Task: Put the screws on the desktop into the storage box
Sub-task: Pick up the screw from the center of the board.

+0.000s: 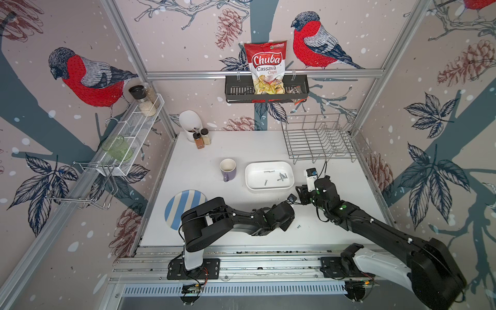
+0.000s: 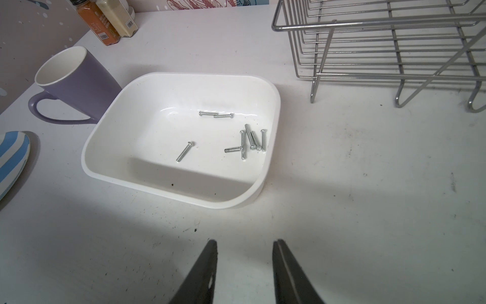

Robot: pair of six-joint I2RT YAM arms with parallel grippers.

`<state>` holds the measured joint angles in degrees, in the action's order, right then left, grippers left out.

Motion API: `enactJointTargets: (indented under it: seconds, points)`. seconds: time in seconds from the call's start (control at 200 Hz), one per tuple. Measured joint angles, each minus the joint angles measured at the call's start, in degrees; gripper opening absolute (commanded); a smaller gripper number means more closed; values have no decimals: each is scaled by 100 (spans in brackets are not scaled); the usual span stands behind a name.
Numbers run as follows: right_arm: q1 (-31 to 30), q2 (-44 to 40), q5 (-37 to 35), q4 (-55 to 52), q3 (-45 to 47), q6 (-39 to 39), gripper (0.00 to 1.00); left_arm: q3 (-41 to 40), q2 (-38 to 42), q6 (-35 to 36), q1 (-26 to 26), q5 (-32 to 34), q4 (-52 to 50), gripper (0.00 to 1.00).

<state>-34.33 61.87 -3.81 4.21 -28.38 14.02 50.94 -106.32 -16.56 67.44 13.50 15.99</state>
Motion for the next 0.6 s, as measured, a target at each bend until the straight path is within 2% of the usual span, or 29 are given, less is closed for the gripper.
enactJointTargets:
  seconds: [0.6]
  points:
    - [-7, 13, 57, -2, 0, -20, 38, 109, -127, -114, 0, 26, -44, 8]
